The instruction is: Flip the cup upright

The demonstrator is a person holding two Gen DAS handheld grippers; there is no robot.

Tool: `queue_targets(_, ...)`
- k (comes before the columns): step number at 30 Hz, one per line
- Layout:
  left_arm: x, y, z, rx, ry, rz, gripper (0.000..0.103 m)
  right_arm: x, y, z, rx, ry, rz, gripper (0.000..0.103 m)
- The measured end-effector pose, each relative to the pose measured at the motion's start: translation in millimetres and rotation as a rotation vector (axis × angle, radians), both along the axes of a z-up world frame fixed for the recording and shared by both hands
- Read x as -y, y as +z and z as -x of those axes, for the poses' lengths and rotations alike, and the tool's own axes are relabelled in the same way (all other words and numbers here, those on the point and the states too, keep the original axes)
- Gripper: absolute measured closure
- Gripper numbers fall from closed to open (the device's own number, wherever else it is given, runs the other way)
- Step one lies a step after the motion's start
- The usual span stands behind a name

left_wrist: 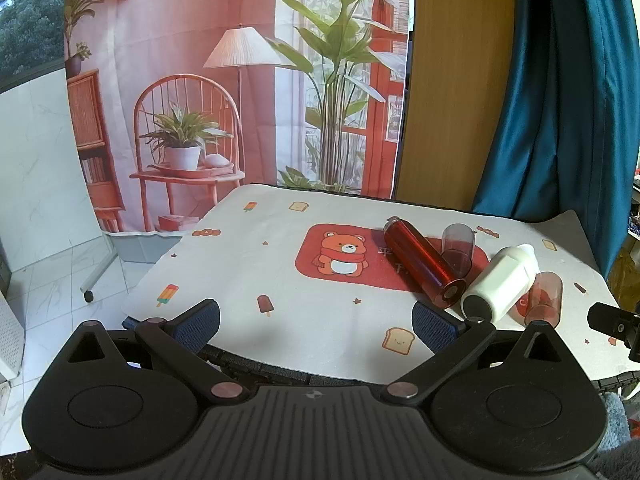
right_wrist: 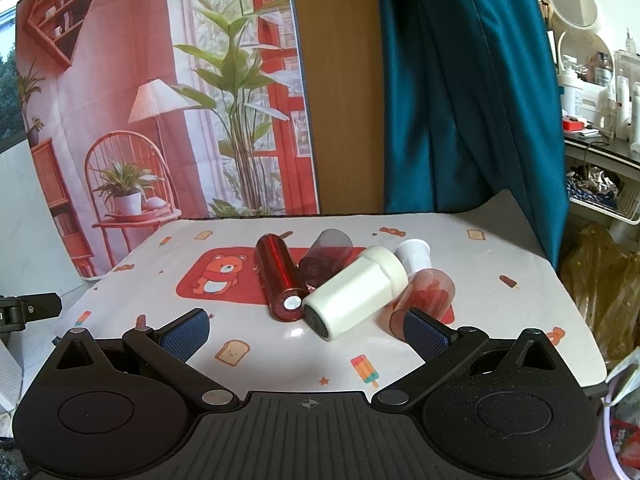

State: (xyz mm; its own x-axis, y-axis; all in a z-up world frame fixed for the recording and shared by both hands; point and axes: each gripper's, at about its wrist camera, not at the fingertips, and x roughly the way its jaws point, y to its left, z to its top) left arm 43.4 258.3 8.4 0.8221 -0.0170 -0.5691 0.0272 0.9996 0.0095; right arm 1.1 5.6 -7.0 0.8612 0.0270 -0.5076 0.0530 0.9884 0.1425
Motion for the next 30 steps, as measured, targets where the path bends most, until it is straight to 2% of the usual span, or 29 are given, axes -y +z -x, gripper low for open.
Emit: queue_targets(30, -0.7, 1.1, -1.5, -0.013, 0.003, 0.006, 0.0, 0.9, -1.0, -1.6, -0.005, 0.001, -0.002, 0.0)
